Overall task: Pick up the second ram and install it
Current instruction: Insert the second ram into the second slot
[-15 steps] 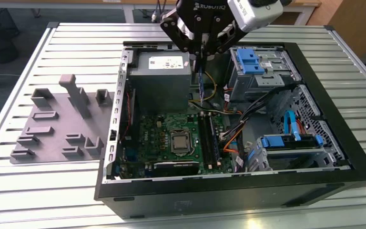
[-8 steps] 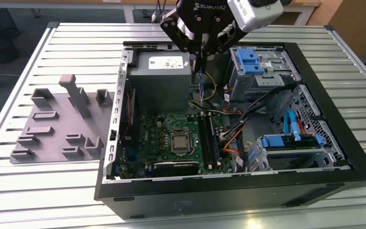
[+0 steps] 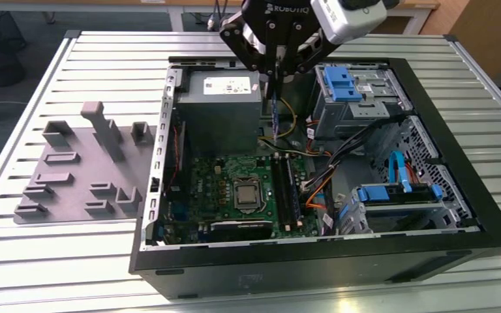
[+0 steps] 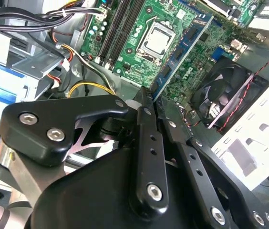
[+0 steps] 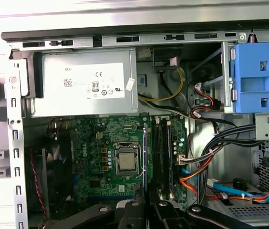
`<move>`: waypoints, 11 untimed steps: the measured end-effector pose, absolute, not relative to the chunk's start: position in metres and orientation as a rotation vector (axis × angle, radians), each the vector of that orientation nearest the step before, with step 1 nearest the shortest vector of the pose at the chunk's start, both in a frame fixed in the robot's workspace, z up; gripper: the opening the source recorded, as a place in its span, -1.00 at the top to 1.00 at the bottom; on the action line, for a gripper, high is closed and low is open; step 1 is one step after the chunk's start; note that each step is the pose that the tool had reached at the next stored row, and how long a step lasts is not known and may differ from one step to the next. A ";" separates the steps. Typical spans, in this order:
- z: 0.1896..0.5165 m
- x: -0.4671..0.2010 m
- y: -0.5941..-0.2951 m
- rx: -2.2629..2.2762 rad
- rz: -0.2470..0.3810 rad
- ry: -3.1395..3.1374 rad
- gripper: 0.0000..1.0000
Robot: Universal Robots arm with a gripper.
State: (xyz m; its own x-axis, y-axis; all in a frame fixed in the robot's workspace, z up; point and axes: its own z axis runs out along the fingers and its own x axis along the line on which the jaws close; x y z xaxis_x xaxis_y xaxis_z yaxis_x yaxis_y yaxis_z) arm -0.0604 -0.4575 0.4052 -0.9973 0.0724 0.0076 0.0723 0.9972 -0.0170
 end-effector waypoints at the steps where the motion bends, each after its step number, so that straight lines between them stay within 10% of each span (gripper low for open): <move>1: 0.405 -0.060 -0.458 -0.123 0.026 -3.131 0.73; 11: 0.405 -0.059 -0.457 -0.279 0.026 -3.120 0.73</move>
State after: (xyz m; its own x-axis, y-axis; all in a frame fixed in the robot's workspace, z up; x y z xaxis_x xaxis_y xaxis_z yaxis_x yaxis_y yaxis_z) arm -0.0594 -0.4573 0.4050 -0.9841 0.1774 0.0075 0.1773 0.9840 -0.0174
